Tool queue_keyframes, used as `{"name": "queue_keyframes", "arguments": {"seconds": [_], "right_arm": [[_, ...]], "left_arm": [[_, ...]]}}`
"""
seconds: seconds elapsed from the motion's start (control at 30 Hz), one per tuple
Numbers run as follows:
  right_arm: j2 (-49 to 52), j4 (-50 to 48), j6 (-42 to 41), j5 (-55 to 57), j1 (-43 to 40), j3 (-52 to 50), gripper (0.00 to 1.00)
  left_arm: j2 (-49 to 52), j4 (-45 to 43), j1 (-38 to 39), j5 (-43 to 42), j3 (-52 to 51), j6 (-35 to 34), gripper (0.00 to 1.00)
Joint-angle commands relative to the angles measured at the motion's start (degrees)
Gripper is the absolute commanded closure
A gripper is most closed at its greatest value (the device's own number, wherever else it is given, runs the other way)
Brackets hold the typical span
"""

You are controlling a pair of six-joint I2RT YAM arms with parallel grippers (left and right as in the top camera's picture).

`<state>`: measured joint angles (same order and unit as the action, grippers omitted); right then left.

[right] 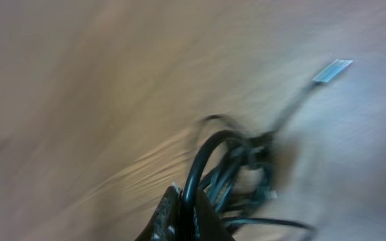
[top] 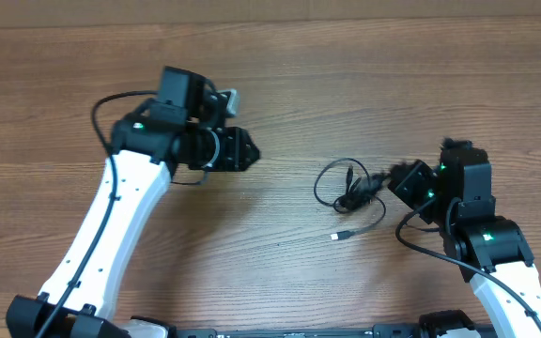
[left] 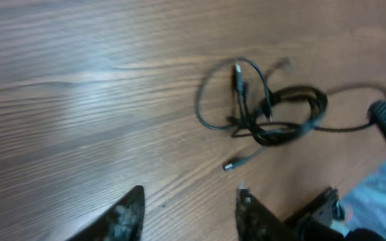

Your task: Untangle cables

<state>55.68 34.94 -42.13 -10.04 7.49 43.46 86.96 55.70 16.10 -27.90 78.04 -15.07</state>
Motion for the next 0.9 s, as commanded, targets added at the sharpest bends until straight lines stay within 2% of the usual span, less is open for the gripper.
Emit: {"name": "queue_keyframes", "arguments": {"seconds": [0.0,0.17,0.3,0.57,0.87], "right_arm": [[-0.2,-2.9,6.6,-12.5,-0.2,1.1,0.96],[-0.2,-2.4,6.6,-11.5,-0.2,1.1,0.96],[-0.2,-1.4,6.6,-11.5,-0.2,1.1,0.96],[-0.2,-1.2,6.6,-11.4,-0.2,1.1,0.96],[-0.2,-1.2,6.6,-11.4,-0.2,1.1,0.96]], "left_arm": [[2.3,-0.7,3.1,-0.9,0.9,2.3,0.52],[5.9,-2.3,7.0,-1.2,0.9,2.3,0.52],[9.4,-6.6,10.0,-5.0,0.9,2.4,0.50],[14.7,-15.1,16.9,-6.7,0.9,2.4,0.34],[18.8,-20.1,21.4,-6.7,0.9,1.7,0.36]]}}
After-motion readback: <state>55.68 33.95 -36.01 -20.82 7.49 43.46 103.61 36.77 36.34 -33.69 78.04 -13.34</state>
